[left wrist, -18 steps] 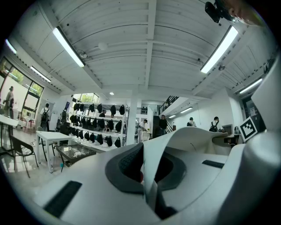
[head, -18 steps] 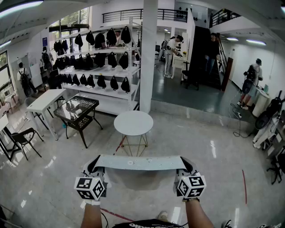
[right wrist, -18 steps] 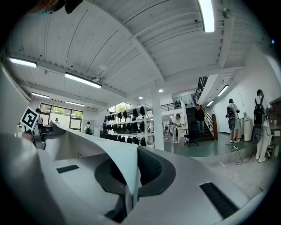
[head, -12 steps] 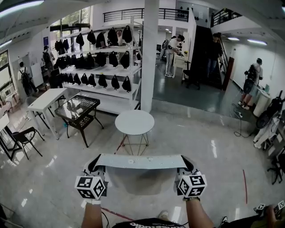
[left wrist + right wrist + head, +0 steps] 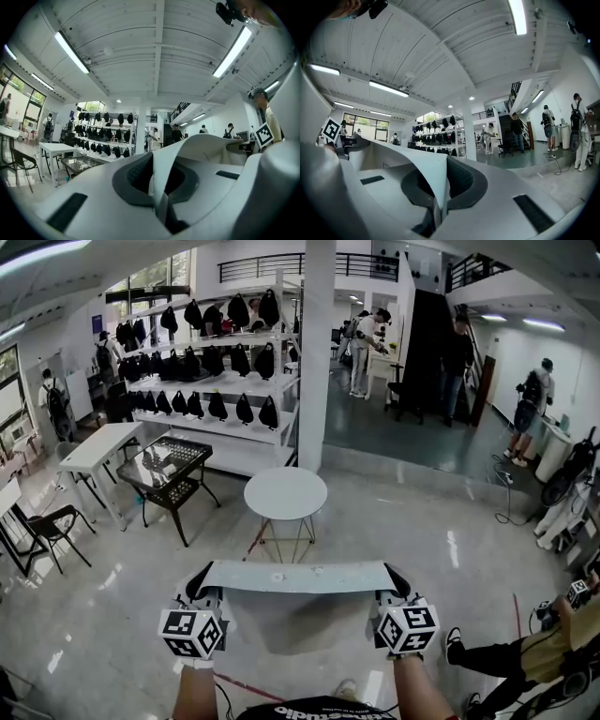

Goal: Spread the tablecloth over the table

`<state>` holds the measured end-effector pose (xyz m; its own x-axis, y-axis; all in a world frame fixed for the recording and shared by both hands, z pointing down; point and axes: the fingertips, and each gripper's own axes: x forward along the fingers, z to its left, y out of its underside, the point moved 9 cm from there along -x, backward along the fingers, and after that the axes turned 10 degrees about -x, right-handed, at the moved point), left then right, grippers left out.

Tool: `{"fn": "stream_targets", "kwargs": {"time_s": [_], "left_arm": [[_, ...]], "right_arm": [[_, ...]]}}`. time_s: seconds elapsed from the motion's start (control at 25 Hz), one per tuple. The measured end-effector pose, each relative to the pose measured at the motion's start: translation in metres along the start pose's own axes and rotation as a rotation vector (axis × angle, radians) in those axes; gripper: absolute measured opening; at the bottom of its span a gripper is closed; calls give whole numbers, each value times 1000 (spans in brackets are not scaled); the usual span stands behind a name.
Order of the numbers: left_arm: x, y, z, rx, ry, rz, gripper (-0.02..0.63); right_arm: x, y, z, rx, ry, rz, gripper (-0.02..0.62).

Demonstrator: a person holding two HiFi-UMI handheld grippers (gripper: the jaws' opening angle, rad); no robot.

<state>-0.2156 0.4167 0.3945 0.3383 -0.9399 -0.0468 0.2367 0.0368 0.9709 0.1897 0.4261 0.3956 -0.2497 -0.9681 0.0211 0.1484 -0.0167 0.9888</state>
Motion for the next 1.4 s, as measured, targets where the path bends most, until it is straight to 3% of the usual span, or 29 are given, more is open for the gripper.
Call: {"fn": "stream_targets", "kwargs": {"time_s": [0.44,0.84,1.4], "left_arm": [[5,-1,-1,1,31,-15,17],[25,-3,9,11,-2,-2,17],[140,-8,26,-3,11,-20,17]], "right_arm": [[0,-5,-5,-7,4,13,25],[23,-14,-7,-29,12,-20,25],[134,-5,-62,13,-11,-38,25]]}}
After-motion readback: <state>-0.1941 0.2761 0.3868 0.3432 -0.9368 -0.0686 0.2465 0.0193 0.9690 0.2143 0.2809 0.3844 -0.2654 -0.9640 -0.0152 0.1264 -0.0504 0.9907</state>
